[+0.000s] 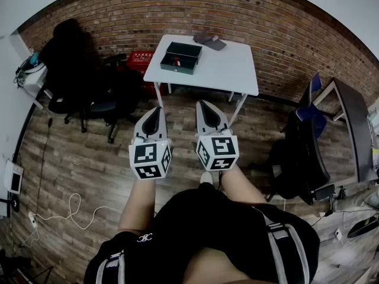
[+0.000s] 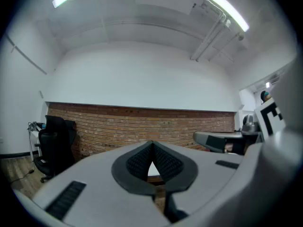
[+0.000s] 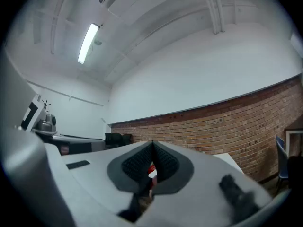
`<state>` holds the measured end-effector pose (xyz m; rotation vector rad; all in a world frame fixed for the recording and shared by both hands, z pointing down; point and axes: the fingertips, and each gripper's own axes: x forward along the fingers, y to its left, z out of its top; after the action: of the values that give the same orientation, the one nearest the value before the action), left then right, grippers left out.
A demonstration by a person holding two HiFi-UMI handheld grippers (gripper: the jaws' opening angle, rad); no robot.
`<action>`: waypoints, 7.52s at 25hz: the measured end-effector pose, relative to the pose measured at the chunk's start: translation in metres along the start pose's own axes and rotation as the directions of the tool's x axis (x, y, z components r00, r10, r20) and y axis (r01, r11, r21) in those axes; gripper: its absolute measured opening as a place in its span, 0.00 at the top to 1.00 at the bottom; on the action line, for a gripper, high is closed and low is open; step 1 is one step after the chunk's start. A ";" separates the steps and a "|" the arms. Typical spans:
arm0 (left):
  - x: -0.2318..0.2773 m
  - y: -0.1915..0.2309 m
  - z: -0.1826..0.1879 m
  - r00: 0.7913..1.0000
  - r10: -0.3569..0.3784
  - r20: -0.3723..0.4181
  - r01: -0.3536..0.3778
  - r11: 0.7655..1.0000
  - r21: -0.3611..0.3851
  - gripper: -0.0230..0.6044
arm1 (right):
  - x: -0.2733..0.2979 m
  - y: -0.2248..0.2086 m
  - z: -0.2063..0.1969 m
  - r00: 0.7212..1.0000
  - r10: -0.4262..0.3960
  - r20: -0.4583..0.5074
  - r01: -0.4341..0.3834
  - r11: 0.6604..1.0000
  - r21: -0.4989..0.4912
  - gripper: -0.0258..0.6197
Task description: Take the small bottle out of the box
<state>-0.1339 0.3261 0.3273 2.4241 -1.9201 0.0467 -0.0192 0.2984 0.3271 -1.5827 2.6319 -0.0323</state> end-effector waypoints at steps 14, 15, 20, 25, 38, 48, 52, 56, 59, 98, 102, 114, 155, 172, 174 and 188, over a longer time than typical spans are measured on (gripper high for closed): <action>0.001 -0.033 -0.022 0.997 -0.046 -0.057 0.046 0.999 -0.002 0.96 | -0.027 -0.015 -0.018 1.000 0.011 -0.004 -0.011 0.996 0.089 0.91; 0.000 -0.032 -0.025 0.997 -0.045 -0.064 0.045 0.999 -0.005 0.96 | -0.028 -0.014 -0.021 1.000 0.018 -0.010 -0.017 0.995 0.095 0.91; 0.004 -0.031 -0.035 0.995 -0.049 -0.088 0.047 0.999 -0.025 0.96 | -0.023 -0.012 -0.032 0.999 0.035 -0.038 -0.031 0.994 0.103 0.91; 0.033 -0.025 -0.047 0.994 -0.034 -0.108 0.029 0.998 -0.049 0.96 | -0.008 -0.022 -0.044 0.997 0.040 -0.062 -0.034 0.995 0.093 0.91; 0.137 -0.012 -0.031 0.995 0.017 -0.099 -0.020 0.999 -0.034 0.96 | 0.090 -0.077 -0.027 0.997 0.069 -0.030 -0.067 0.996 0.052 0.91; 0.192 -0.012 -0.017 0.993 0.100 -0.069 -0.100 0.995 -0.003 0.96 | 0.153 -0.120 -0.009 0.993 0.117 0.001 -0.116 0.992 0.043 0.91; 0.212 -0.013 -0.013 0.989 0.134 -0.064 -0.135 0.991 -0.011 0.96 | 0.172 -0.136 -0.005 0.990 0.144 0.015 -0.144 0.989 0.042 0.91; 0.231 -0.017 -0.010 0.985 0.166 -0.056 -0.167 0.986 -0.011 0.96 | 0.187 -0.154 -0.004 0.986 0.167 0.017 -0.168 0.984 0.051 0.91; 0.242 -0.024 -0.011 0.983 0.175 -0.059 -0.176 0.984 -0.012 0.96 | 0.194 -0.166 -0.004 0.983 0.183 0.017 -0.183 0.982 0.053 0.91; 0.413 0.032 -0.028 0.994 0.027 -0.102 -0.034 0.997 -0.075 0.96 | 0.337 -0.226 -0.042 0.993 0.102 -0.063 -0.097 0.992 0.077 0.91; 0.434 0.069 -0.026 0.994 0.026 -0.107 -0.036 0.995 -0.092 0.96 | 0.378 -0.211 -0.046 0.991 0.107 -0.082 -0.101 0.992 0.075 0.91; 0.501 0.169 -0.036 0.988 -0.031 -0.148 0.007 0.987 -0.161 0.96 | 0.494 -0.172 -0.054 0.986 0.105 -0.133 -0.097 0.993 0.062 0.91; 0.616 0.159 -0.152 0.851 0.014 -0.525 -0.125 0.976 -0.177 0.96 | 0.547 -0.299 -0.115 0.947 0.148 -0.286 -0.106 0.982 0.157 0.91; 0.615 0.157 -0.221 0.738 0.016 -0.674 -0.131 0.984 -0.120 0.96 | 0.531 -0.321 -0.127 0.943 0.113 -0.314 -0.066 0.985 0.157 0.91; 0.615 0.159 -0.230 0.720 0.021 -0.693 -0.131 0.986 -0.107 0.95 | 0.529 -0.325 -0.129 0.942 0.103 -0.318 -0.056 0.986 0.154 0.91; 0.635 0.159 -0.281 0.644 0.006 -0.765 -0.116 0.989 -0.090 0.75 | 0.519 -0.348 -0.137 0.936 0.028 -0.351 0.015 0.993 0.119 0.91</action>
<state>-0.1413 -0.3112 0.6453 1.7746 -1.5093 0.7922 0.0349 -0.3258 0.4573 -1.6614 2.8260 -0.5121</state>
